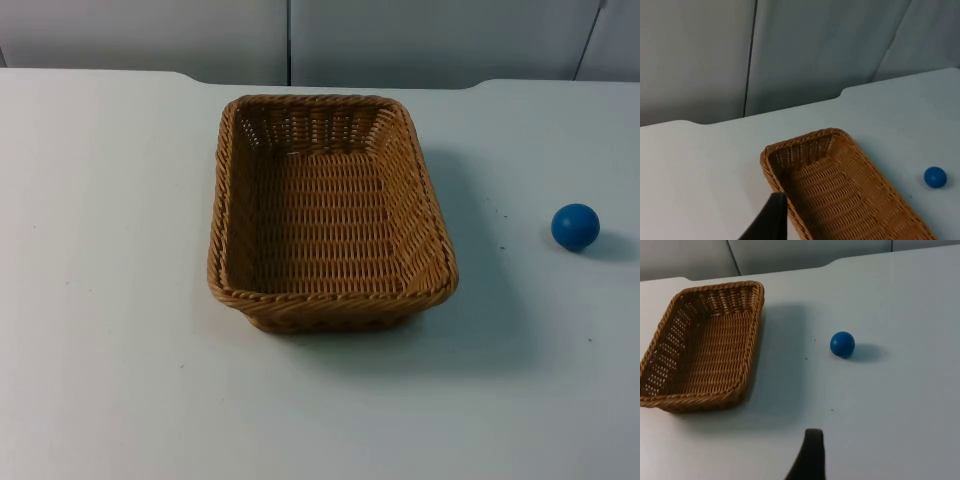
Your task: Pick up the basket with the left hand and place the ball into the basket with the right hand.
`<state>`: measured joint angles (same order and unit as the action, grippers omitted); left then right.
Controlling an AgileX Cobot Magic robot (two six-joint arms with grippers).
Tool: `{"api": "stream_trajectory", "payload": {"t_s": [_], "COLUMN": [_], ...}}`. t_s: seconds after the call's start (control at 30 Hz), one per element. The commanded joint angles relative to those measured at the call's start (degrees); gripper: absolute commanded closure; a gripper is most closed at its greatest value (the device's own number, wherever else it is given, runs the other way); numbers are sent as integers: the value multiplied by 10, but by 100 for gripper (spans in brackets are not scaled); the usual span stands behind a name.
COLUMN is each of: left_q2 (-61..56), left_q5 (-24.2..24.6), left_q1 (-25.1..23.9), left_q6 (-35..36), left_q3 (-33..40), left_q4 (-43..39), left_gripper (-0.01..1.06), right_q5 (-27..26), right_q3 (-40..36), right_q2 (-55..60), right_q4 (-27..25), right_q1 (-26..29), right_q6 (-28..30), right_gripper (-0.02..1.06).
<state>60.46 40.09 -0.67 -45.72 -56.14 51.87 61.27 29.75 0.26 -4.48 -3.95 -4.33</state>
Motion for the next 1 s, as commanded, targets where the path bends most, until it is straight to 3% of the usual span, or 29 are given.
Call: {"api": "stream_trajectory", "payload": {"t_s": [0.0, 0.1, 0.23, 0.33, 0.53, 0.67, 0.97], "left_q2": [29, 87, 147, 201, 318, 379, 467], "left_q5": [-14, -37, -105, -174, -252, -302, -312], "left_q1": [4, 12, 59, 108, 191, 216, 226], "left_q6": [-39, -55, -62, -24, 64, 94, 101], "left_q3": [-5, -5, -5, -5, -5, -9, -70], "left_q4": [26, 26, 26, 28, 30, 39, 80], "left_gripper": [4, 4, 4, 4, 4, 4, 4], "right_q5": [-5, -5, -5, -5, -5, -5, -5], "right_q3": [-2, -2, -2, -2, -2, -2, -2], "right_q2": [-3, -3, -3, -3, -3, -3, -3], "right_q4": [4, 4, 4, 4, 4, 4, 4], "right_q1": [0, 0, 0, 0, 0, 0, 0], "right_q6": [-1, -1, -1, -1, -1, -1, -1], "right_gripper": [30, 30, 30, 30, 30, 30, 30]}}
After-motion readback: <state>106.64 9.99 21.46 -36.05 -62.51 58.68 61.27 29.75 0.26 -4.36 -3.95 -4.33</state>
